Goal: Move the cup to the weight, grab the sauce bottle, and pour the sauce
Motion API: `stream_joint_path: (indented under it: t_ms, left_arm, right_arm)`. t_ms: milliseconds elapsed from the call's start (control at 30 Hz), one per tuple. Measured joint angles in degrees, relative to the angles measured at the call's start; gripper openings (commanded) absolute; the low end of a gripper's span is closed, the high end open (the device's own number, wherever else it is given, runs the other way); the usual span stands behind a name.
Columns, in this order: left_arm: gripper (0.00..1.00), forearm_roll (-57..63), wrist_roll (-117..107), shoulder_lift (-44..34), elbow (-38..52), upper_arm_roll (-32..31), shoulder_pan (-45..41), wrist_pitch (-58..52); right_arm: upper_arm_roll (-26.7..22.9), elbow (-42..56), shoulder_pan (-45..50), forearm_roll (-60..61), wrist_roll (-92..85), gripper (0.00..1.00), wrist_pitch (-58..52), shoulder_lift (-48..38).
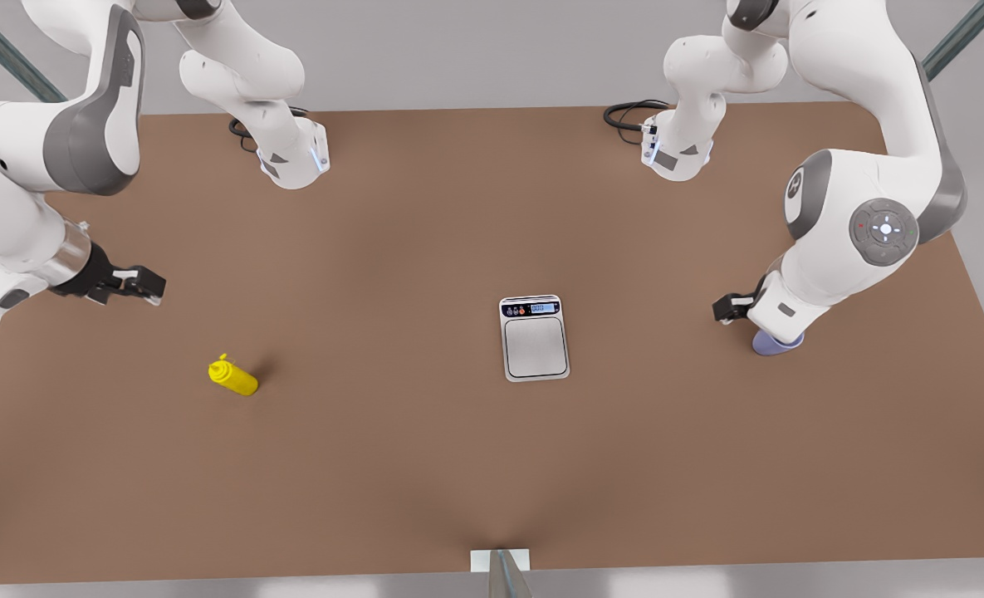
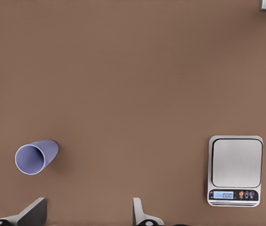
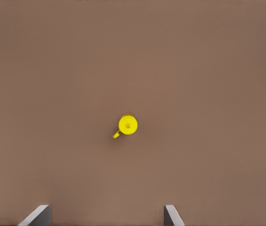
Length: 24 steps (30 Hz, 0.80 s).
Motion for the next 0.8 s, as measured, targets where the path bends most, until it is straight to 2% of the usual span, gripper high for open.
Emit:
stream_joint_path:
  t_ms: [67, 100, 133, 200, 333, 567, 800]
  left_arm:
    - [1.00, 0.24, -0.17, 0.51, -1.15, 0.89, 0.27, 0.14]
    - [1.00, 0.37, -0.11, 0.81, -4.41, 2.55, 1.68, 1.53]
    - [1.00, 0.39, -0.06, 1.11, -7.28, 2.65, 4.72, 7.18]
    - [1.00, 0.01, 3.68, 5.31, -9.05, 2.62, 13.39, 11.03]
    - [1.00, -1.10, 19.95, 6.83, -16.42, 2.87, 20.76, 19.26]
    - [1.00, -1.36, 26.35, 5.60, -28.33, 4.45, 22.09, 24.37]
    - [1.00, -1.58, 26.29, 7.82, -31.11, 4.45, 22.92, 30.39]
  right_arm:
    - [0.00, 0.07, -0.03, 0.07, -0.01, 1.00, 0.27, 0.00]
    - [0.08, 0.43, -0.04, -0.08, -0.01, 1.00, 1.09, 0.44]
    - [0.21, 1.80, 0.22, -0.14, 0.19, 1.00, 1.15, 1.18]
    - [0.70, 2.86, 0.75, -0.18, -0.09, 1.00, 1.24, 2.42]
    - [1.80, 5.02, 0.59, 1.13, 0.04, 1.00, 0.99, 4.66]
    - [1.59, 3.17, 0.48, 1.39, -0.01, 1.00, 2.24, 3.87]
    - [1.76, 2.11, 0.48, 1.48, -0.10, 1.00, 2.73, 3.09]
